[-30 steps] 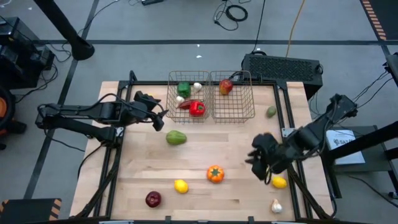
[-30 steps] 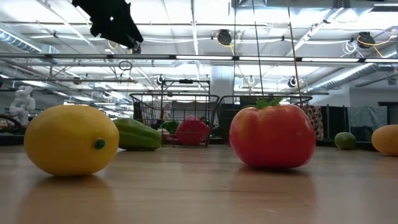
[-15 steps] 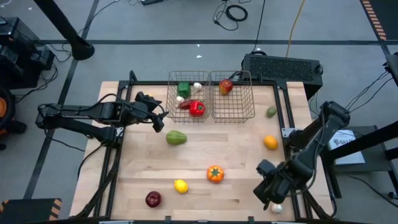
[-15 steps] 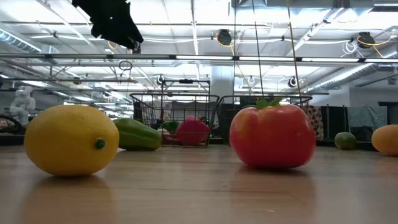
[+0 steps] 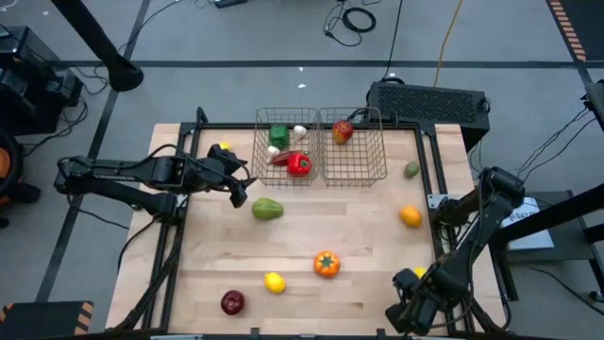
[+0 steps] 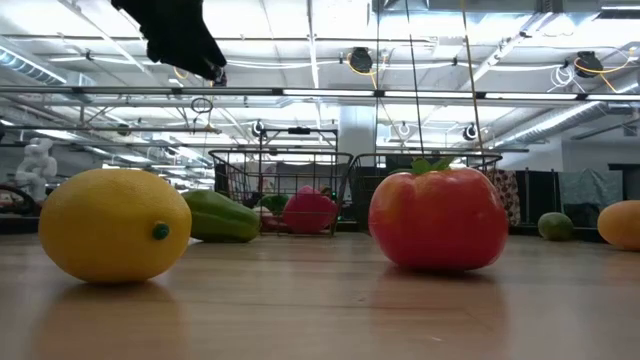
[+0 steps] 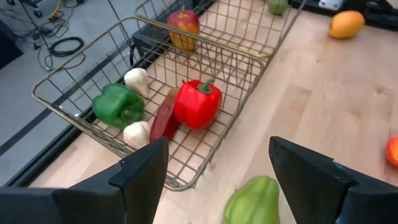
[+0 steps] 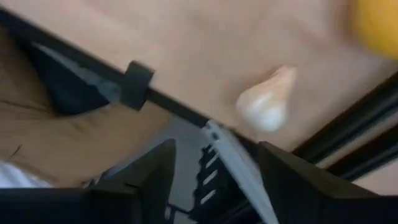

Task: Sort produce into baskets
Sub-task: Put the garlic into the left mesh basket

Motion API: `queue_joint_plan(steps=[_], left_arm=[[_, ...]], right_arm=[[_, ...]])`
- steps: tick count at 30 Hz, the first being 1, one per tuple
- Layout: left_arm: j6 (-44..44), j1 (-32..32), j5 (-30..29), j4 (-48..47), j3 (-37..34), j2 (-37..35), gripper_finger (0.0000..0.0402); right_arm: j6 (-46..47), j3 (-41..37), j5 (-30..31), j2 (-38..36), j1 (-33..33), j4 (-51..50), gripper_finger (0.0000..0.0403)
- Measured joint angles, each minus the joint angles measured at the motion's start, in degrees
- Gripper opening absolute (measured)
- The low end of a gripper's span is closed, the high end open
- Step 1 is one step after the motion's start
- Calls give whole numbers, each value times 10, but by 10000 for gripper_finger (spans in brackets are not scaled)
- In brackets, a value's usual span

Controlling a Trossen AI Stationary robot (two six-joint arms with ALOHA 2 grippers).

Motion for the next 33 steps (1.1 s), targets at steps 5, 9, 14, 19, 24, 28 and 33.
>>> queue_joint_plan(steps=[5, 9, 14, 19, 24, 28, 33], left_arm=[[0, -10, 0, -2, 0, 0, 286], [5, -13, 0, -2, 0, 0, 286], [16, -13, 0, 7, 0, 0, 286], [23, -13, -1, 19, 0, 0, 286], [31, -13, -2, 21, 0, 0, 286], [31, -13, -2, 20, 0, 0, 286], [19, -13, 2, 20, 0, 0, 286]], right_arm=[[40, 0, -11, 38, 2, 50, 287], [65, 0, -48, 66, 7, 46, 317], [76, 0, -56, 82, 12, 7, 331], [76, 0, -53, 97, 14, -55, 331], [75, 0, -51, 112, 22, -55, 331], [74, 0, -51, 125, 35, -52, 331], [97, 0, -28, 133, 48, -52, 332]])
